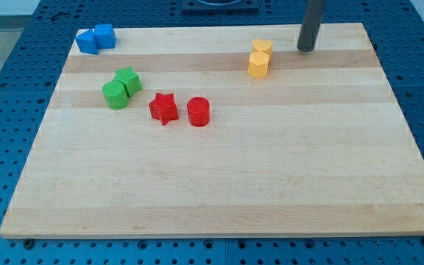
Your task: Push the yellow hexagon slightly left
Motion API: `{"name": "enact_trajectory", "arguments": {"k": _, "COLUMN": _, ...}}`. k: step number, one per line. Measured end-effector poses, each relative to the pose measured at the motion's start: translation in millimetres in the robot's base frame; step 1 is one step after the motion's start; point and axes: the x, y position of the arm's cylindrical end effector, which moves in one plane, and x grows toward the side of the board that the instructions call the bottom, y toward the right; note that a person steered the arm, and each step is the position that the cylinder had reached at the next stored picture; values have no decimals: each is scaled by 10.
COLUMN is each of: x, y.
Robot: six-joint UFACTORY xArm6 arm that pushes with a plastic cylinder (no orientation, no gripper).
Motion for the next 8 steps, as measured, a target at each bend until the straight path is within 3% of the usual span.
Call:
{"name": "enact_trajectory", "arguments": {"k": 1, "x": 71, "y": -225}}
{"name": "enact_trajectory", "arguments": {"k": 3, "x": 376, "y": -102}}
{"name": "enact_trajectory", "arguments": {"k": 4, "x": 429, "y": -284}}
{"name": "enact_trajectory", "arguments": {"k": 7, "x": 234, "y": -1571}}
{"name": "enact_trajectory", "arguments": {"k": 8, "x": 274, "y": -1390}}
